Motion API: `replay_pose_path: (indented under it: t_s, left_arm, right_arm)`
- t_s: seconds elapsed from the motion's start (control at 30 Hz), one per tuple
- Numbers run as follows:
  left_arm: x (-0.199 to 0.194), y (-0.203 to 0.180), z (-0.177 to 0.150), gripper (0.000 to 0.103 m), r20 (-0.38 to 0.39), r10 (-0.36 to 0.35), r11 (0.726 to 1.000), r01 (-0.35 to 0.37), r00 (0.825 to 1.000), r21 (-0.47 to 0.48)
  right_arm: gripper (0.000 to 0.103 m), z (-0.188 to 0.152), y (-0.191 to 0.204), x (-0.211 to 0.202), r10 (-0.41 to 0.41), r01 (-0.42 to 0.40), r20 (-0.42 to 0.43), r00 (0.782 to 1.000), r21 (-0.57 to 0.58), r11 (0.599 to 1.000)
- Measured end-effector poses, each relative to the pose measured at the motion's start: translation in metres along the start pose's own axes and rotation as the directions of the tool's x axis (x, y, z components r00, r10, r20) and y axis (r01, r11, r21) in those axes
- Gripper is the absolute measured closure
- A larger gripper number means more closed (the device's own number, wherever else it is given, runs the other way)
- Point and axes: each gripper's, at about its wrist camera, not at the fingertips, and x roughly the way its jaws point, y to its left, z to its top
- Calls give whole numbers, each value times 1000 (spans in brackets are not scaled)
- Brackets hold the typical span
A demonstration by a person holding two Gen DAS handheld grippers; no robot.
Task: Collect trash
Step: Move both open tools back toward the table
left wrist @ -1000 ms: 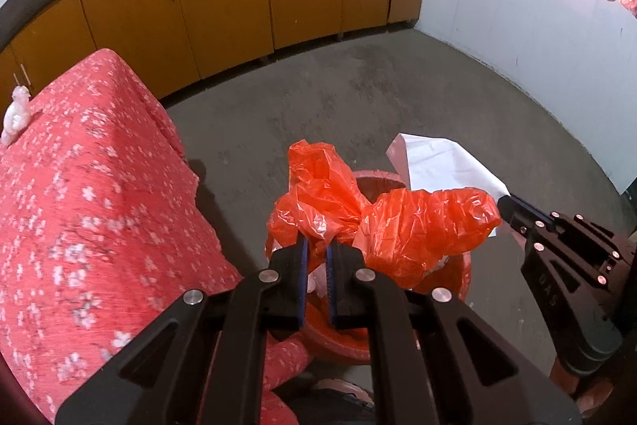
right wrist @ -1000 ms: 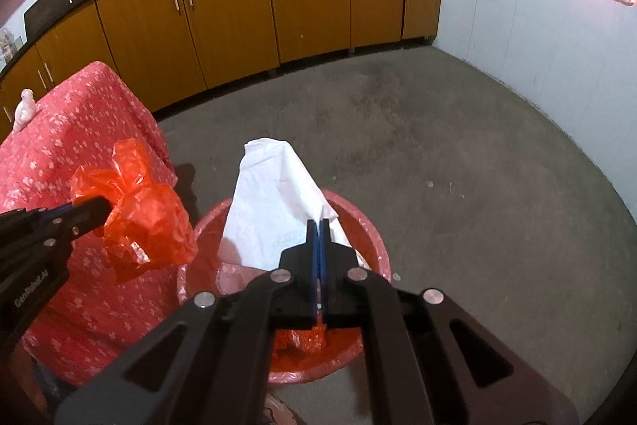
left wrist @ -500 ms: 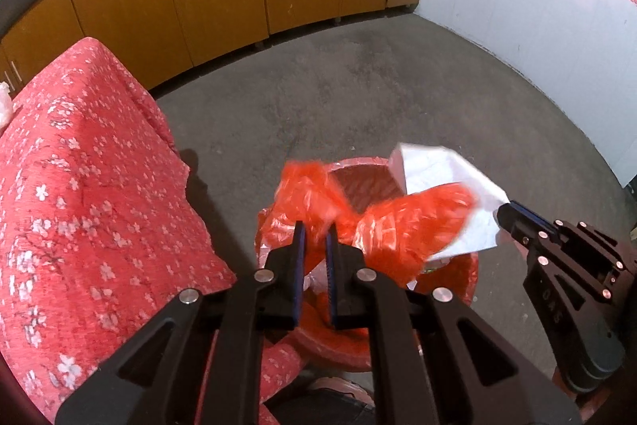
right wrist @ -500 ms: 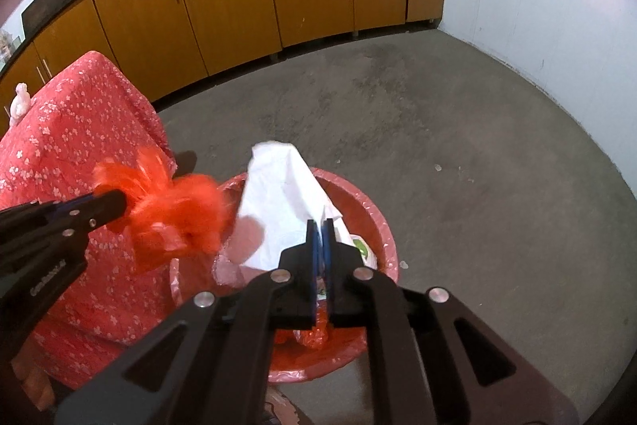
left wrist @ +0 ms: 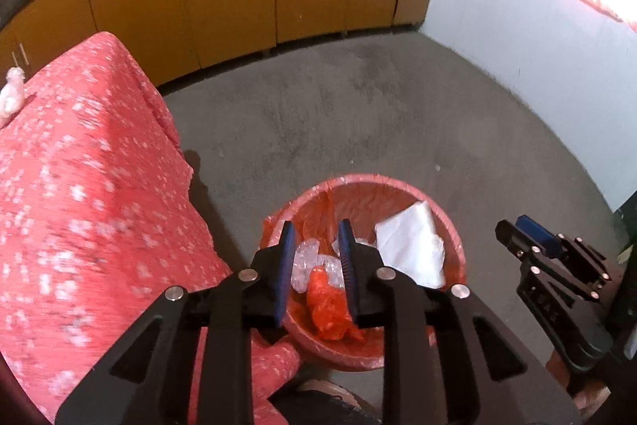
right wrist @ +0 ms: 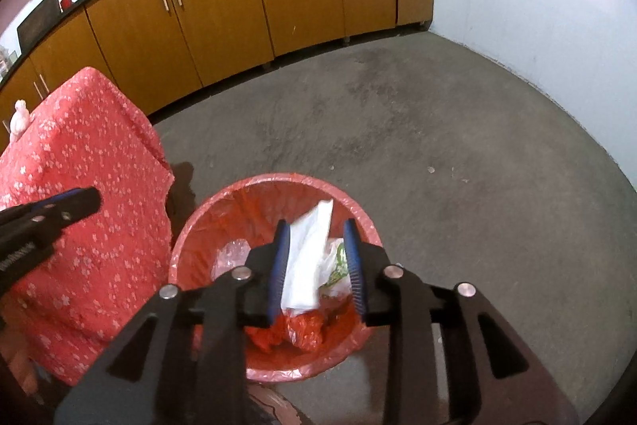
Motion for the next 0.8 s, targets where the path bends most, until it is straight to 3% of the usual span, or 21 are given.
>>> replay_pose_path:
  t_s: [0.2, 0.43, 0.6, 0.73, 0.8]
  left_arm:
    - [-46, 38, 6, 75, 84, 36, 998, -31, 996, -52]
    - [-100, 131, -3, 66, 147, 197, 974, -176, 969, -146]
    - [-138, 225, -15, 61, 149, 383, 904, -337, 912, -263]
    - [-168, 305, -30, 55, 134, 519, 817, -443, 844, -370]
    - [-178, 338, -36, 52, 125, 560, 780, -469, 819, -415]
  right_arm:
    - [73, 21, 20, -17, 15, -14, 43, 999, -36, 999]
    - [70, 64, 108, -40, 158, -141, 105, 982, -154, 978]
    - [70, 91, 198, -46, 291, -261, 102, 951, -235, 936]
    - [69, 104, 294, -44, 399, -364, 59, 915, -304, 880]
    - [65, 107, 341, -42, 430, -388, 46, 902, -353, 851]
